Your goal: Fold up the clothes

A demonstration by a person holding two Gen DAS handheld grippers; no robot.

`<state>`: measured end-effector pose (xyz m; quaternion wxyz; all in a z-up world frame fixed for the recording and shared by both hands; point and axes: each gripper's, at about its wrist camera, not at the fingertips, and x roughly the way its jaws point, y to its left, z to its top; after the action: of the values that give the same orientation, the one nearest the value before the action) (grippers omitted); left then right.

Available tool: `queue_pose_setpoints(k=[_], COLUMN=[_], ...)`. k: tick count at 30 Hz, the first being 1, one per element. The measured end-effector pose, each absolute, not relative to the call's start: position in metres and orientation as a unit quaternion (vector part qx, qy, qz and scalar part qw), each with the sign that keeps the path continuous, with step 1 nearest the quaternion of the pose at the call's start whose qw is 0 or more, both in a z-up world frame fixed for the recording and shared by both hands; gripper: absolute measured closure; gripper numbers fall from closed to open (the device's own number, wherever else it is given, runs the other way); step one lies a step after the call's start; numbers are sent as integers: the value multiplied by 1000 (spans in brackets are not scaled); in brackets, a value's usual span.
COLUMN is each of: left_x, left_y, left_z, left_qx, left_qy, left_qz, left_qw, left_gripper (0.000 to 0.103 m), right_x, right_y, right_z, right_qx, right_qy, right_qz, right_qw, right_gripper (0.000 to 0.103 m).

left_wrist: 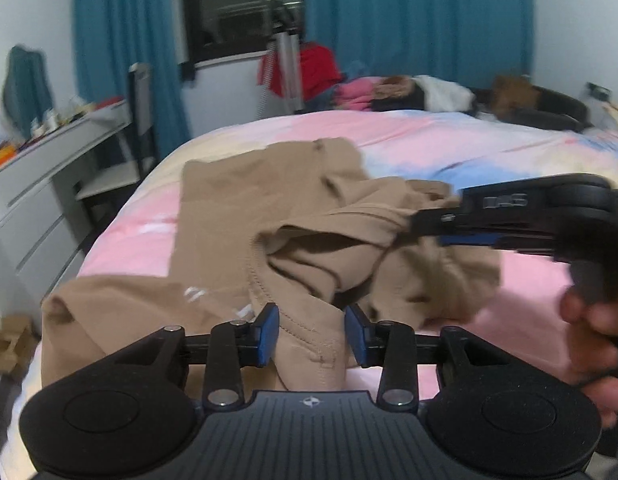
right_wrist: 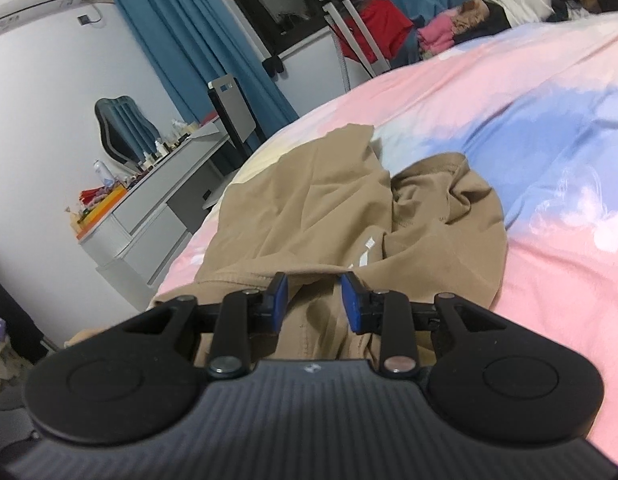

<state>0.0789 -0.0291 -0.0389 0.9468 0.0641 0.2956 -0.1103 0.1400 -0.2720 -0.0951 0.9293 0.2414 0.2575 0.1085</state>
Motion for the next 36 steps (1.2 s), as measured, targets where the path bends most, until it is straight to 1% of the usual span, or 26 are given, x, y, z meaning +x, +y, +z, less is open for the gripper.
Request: queue_pose_setpoints(k=[1,3,9,12,17,20,21,22,27,36], left_x=[78,77,54,40,20,13,11,9,5,8], left_y=[-33,-28,0,13,26,26,26,25,18,28], left_z=[-42,-38,3,23,43,46,47,48,48,51], left_qx=[68,62,3,-23,-34,-30,-30,-29,-24,-51], left_qy=[296,283,221,189,145,132,128,125,121,108], left_qz=[-106,-100,-133,-162,-214,-232,-238,-241,-242,-230], left_qw=[947,952,966,968,965,963,962,962,962,966], left_gripper=[88,98,100,100,101,101,101,101,101,101], right_x=[139,136,124,118,108,106,108,111,116,86], right_y=[-270,-264,-246,-236,-218,-213,-213,-213,-216,-243], right_z=[-94,-90,-79,-73,-66,-63,-62,-63,-65,-37], right_qx=[231,205,145,114,67,59,60,62,46,52], right_qy=[253,241,196,176,144,124,122,127,147,85], right_qz=[110,114,145,163,183,170,169,166,89,34], right_qw=[933,942,959,964,970,976,976,976,984,994], right_gripper=[69,69,68,66,63,62,59,57,57,56])
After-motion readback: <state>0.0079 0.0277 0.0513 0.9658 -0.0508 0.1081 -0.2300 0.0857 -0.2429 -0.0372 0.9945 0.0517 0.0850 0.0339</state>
